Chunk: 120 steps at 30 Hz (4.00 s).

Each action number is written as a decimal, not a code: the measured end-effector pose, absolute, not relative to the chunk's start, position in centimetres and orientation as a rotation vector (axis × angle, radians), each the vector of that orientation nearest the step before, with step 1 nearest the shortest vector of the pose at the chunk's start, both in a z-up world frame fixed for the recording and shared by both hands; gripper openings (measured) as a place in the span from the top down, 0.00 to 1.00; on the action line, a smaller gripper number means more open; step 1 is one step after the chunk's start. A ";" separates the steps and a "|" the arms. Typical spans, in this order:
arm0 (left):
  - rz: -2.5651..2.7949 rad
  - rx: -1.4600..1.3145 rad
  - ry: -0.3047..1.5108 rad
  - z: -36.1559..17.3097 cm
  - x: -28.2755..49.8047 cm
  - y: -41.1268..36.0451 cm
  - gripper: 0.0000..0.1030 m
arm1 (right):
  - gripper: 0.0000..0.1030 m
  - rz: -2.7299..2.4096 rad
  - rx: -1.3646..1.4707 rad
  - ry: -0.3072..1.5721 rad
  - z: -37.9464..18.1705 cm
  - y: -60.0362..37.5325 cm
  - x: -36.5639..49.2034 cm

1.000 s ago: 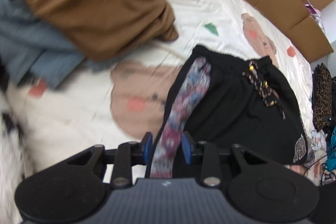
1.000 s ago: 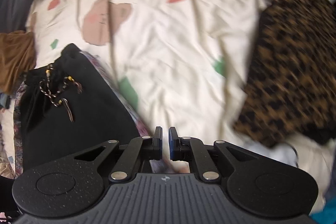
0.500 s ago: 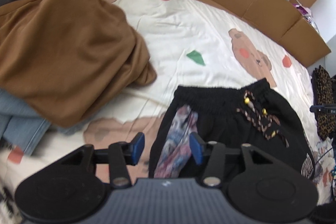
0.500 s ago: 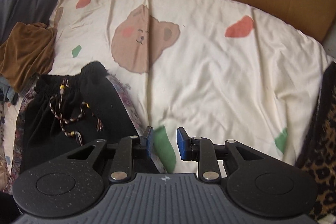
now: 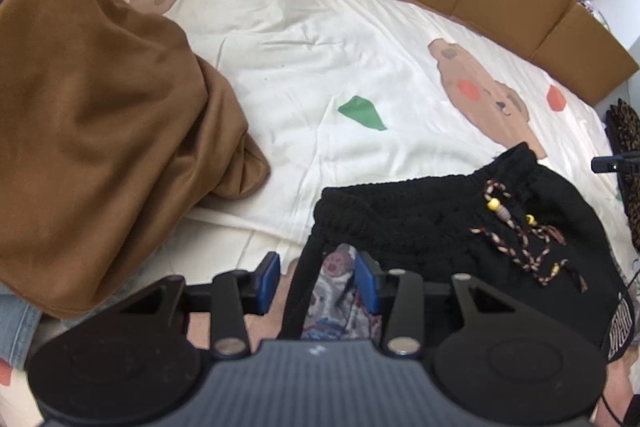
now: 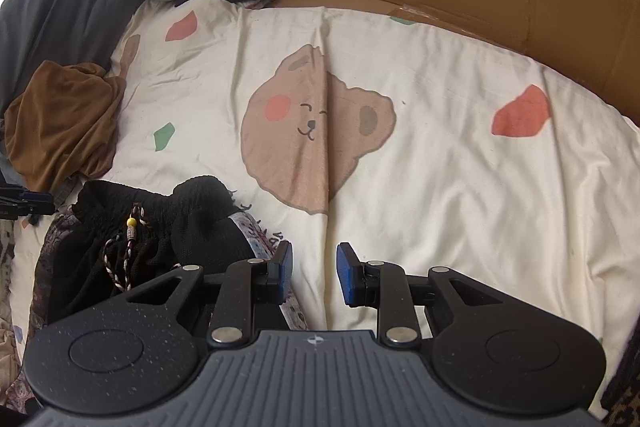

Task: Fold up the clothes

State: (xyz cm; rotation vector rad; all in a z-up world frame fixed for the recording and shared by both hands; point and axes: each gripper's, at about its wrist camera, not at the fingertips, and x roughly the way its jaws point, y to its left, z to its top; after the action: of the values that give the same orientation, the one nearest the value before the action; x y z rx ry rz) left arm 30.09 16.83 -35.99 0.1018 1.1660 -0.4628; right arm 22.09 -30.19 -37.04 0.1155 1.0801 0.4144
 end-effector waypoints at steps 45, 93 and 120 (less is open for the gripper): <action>-0.414 0.207 1.143 -38.3 29.0 18.4 0.97 | 0.62 0.599 -0.052 1.034 -40.4 -23.2 24.3; -0.405 0.177 1.180 -38.8 28.9 19.3 0.91 | 0.64 0.788 -0.098 1.083 -39.5 -21.6 24.5; -0.506 0.182 1.218 -41.0 30.9 17.7 0.79 | 0.79 0.901 -0.232 1.131 -43.6 -16.8 24.7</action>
State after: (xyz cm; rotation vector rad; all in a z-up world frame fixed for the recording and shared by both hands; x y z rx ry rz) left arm 30.94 17.73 -41.02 0.1818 1.2183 -0.5064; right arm 24.67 -16.84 -43.58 -0.2322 1.1308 0.9015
